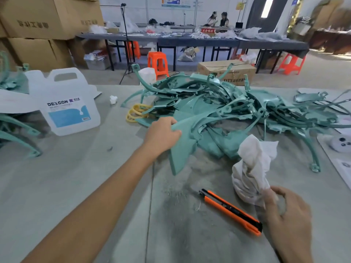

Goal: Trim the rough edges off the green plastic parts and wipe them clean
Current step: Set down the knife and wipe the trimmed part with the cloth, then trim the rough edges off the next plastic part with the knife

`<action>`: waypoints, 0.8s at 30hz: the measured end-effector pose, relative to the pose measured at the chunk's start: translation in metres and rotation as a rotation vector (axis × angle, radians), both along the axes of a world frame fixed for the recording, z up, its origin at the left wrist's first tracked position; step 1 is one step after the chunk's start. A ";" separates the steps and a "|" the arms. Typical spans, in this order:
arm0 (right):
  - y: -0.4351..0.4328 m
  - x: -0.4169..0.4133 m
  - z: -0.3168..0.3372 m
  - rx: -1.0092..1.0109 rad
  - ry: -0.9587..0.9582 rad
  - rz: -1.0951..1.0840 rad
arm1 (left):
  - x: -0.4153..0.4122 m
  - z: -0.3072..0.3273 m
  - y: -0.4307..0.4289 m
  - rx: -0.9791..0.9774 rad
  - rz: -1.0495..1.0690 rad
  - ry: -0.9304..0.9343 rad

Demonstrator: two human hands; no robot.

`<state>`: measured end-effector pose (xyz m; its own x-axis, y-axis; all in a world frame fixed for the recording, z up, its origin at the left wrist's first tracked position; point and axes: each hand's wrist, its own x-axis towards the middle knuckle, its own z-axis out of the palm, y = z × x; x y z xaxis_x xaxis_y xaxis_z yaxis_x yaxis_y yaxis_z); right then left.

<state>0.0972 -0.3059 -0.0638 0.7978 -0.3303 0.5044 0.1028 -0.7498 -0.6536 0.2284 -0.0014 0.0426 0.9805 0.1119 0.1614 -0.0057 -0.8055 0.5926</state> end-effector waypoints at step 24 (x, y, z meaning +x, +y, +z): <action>0.005 -0.012 -0.010 -0.099 0.019 -0.010 | -0.098 0.024 0.052 0.078 0.182 -0.277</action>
